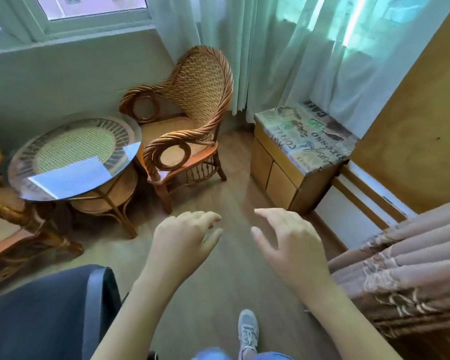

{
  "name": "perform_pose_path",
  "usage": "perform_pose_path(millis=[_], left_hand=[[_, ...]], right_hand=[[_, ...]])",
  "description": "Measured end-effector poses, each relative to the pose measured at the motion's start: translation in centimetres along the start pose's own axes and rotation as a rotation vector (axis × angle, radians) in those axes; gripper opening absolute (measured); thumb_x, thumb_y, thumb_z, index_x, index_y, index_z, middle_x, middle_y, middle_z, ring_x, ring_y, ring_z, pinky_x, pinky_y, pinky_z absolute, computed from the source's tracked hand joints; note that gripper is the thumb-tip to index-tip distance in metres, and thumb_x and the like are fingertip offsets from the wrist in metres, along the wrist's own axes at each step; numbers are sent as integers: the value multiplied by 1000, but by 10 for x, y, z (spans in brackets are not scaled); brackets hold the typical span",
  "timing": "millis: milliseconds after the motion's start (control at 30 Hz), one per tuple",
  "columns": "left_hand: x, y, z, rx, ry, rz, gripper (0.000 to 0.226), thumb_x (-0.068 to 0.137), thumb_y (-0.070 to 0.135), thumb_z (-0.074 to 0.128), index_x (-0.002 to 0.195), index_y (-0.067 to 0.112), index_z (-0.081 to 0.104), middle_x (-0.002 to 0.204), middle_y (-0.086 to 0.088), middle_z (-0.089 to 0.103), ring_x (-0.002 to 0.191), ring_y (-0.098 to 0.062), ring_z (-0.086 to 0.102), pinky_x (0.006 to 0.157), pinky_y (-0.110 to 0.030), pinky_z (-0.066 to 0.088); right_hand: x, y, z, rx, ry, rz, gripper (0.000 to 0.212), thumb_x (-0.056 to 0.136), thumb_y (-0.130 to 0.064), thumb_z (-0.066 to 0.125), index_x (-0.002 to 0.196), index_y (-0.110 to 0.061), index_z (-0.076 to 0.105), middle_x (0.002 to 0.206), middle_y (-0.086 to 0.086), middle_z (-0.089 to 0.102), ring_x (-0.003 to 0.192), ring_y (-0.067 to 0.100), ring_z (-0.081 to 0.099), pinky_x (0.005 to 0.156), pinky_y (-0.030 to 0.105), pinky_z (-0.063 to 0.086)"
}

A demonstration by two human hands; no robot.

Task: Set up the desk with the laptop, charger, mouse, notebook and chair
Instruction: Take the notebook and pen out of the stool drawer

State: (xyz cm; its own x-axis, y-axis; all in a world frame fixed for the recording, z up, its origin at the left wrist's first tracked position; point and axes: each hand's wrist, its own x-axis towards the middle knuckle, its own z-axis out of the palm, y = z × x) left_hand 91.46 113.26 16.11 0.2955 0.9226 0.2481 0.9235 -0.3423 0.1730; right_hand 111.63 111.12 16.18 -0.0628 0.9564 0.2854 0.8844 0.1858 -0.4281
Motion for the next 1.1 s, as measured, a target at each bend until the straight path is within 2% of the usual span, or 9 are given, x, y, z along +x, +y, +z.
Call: perform_pose_path(millis=[333, 467, 600, 767, 867, 933, 1033, 1100], left_hand=[[185, -79, 51, -52, -71, -18, 35, 84, 51, 45, 100, 33, 71, 82, 17, 71, 74, -7, 67, 52, -29, 53], [275, -121, 83, -49, -131, 91, 32, 84, 47, 48, 99, 31, 71, 83, 14, 72, 73, -10, 68, 53, -29, 54], [366, -141, 111, -25, -196, 288, 31, 84, 47, 49, 98, 30, 72, 81, 10, 72, 71, -13, 68, 54, -31, 54], [463, -137, 156, -51, -247, 436, 34, 84, 48, 47, 93, 28, 72, 75, 6, 72, 67, -16, 68, 50, -30, 50], [508, -123, 195, -111, -308, 467, 33, 88, 48, 46, 103, 29, 69, 85, 7, 72, 78, -17, 68, 60, -32, 49], [534, -115, 234, -129, -339, 476, 34, 90, 49, 45, 111, 31, 65, 93, 7, 72, 85, -16, 67, 66, -33, 50], [568, -103, 301, -157, -369, 441, 34, 86, 48, 47, 107, 30, 66, 87, 8, 72, 79, -16, 68, 61, -33, 50], [585, -98, 347, -171, -429, 431, 33, 87, 46, 51, 112, 29, 65, 92, 7, 72, 83, -18, 67, 64, -33, 48]], right_hand=[[187, 34, 59, -33, -7, 31, 33, 85, -42, 47, 110, -26, 63, 108, -11, 66, 99, 12, 61, 82, 34, 49], [259, 49, 91, -77, 34, 141, 32, 85, -39, 49, 108, -24, 64, 108, -9, 67, 100, 14, 62, 82, 36, 51], [321, 65, 113, -121, 81, 297, 34, 85, -39, 47, 108, -22, 65, 108, -7, 67, 99, 16, 62, 82, 36, 50], [380, 101, 127, -147, 145, 428, 33, 85, -36, 50, 112, -21, 64, 109, -5, 67, 102, 16, 62, 83, 36, 49], [411, 145, 141, -165, 163, 482, 34, 85, -33, 51, 114, -19, 63, 109, -4, 67, 102, 16, 62, 84, 35, 49], [432, 180, 160, -173, 152, 514, 36, 86, -34, 48, 116, -18, 62, 110, -3, 67, 101, 17, 62, 84, 34, 48], [459, 230, 197, -191, 94, 565, 40, 85, -34, 47, 118, -17, 61, 109, -2, 68, 100, 17, 62, 84, 33, 46], [474, 260, 225, -205, 52, 577, 41, 85, -35, 46, 119, -17, 61, 109, -2, 68, 100, 19, 63, 83, 35, 47]])
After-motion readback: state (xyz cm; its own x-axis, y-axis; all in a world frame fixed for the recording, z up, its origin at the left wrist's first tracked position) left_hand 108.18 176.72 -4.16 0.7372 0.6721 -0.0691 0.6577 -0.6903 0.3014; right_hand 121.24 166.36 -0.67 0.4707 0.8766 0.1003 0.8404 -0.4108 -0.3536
